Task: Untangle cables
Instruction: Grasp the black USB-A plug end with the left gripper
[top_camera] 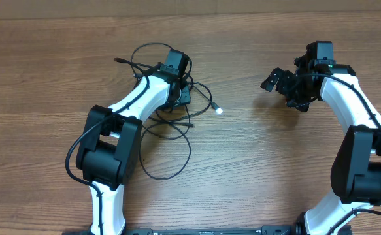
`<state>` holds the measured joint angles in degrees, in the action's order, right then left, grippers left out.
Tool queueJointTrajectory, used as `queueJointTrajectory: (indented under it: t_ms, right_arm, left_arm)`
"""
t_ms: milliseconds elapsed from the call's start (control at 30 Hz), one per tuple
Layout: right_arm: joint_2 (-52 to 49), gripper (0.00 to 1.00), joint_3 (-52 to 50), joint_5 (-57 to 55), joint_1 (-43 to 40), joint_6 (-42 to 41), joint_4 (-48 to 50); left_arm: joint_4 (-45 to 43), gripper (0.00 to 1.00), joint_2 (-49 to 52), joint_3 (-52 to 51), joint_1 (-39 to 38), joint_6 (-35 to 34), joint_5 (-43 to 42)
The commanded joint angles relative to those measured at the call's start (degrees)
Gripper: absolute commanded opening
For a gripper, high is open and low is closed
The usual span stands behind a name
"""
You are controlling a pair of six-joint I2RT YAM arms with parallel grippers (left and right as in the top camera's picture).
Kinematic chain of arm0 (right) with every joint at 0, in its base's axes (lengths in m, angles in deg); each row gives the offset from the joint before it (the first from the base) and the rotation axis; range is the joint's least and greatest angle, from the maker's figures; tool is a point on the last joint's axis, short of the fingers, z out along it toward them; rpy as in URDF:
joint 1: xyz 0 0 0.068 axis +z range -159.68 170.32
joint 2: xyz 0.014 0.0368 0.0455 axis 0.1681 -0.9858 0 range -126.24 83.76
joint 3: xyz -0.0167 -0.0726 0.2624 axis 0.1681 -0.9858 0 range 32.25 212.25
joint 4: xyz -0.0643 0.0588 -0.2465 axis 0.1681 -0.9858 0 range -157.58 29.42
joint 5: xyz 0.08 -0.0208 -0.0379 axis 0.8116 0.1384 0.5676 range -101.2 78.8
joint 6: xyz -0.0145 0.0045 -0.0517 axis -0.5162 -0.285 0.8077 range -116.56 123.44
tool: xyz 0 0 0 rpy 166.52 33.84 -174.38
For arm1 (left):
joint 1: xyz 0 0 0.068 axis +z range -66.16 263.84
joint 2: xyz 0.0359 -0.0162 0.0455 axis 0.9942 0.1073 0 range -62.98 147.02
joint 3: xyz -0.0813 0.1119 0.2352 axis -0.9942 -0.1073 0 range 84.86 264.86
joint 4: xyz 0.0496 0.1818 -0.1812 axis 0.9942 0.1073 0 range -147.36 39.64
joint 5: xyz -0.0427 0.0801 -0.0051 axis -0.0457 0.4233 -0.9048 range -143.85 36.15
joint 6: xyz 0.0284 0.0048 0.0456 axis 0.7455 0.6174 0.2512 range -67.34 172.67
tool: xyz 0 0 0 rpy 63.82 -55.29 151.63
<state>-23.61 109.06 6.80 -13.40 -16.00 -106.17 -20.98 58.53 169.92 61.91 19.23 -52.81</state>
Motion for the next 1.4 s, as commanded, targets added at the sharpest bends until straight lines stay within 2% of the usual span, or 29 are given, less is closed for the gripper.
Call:
queueJointTrajectory:
  t_ms: [0,300,500,667,800,833,933,1233,1367]
  right_arm:
    - [0.44,1.00,0.46,-0.20,-0.04,0.44,0.26]
    - [0.44,1.00,0.46,-0.20,-0.04,0.44,0.26]
    - [0.44,1.00,0.46,-0.20,-0.04,0.44,0.26]
    - [0.44,1.00,0.46,-0.20,-0.04,0.44,0.26]
    - [0.44,1.00,0.46,-0.20,-0.04,0.44,0.26]
    - [0.44,1.00,0.46,-0.20,-0.04,0.44,0.24]
    - [0.44,1.00,0.46,-0.20,-0.04,0.44,0.26]
    - [0.44,1.00,0.46,-0.20,-0.04,0.44,0.26]
    - [0.44,1.00,0.46,-0.20,-0.04,0.44,0.26]
  left_arm:
    - [-1.03,0.50,0.68,0.55,1.18,-1.55,-0.02]
    - [-3.87,0.50,2.71,0.48,0.50,-4.35,-0.79]
    - [-3.52,0.41,3.98,0.44,0.15,-4.31,-3.80]
    - [-1.81,0.39,3.98,0.44,-0.70,-4.26,-3.82]
    - [-0.13,0.22,3.98,0.44,-1.77,-4.22,-3.58]
    - [0.13,0.21,3.98,0.44,-1.95,-3.96,-3.58]
    - [2.71,0.06,3.98,0.44,-2.67,-3.87,-2.01]
    - [12.50,0.04,3.98,0.44,-2.86,-3.54,-3.06]
    - [16.90,0.04,3.98,0.46,-2.84,2.40,-3.06]
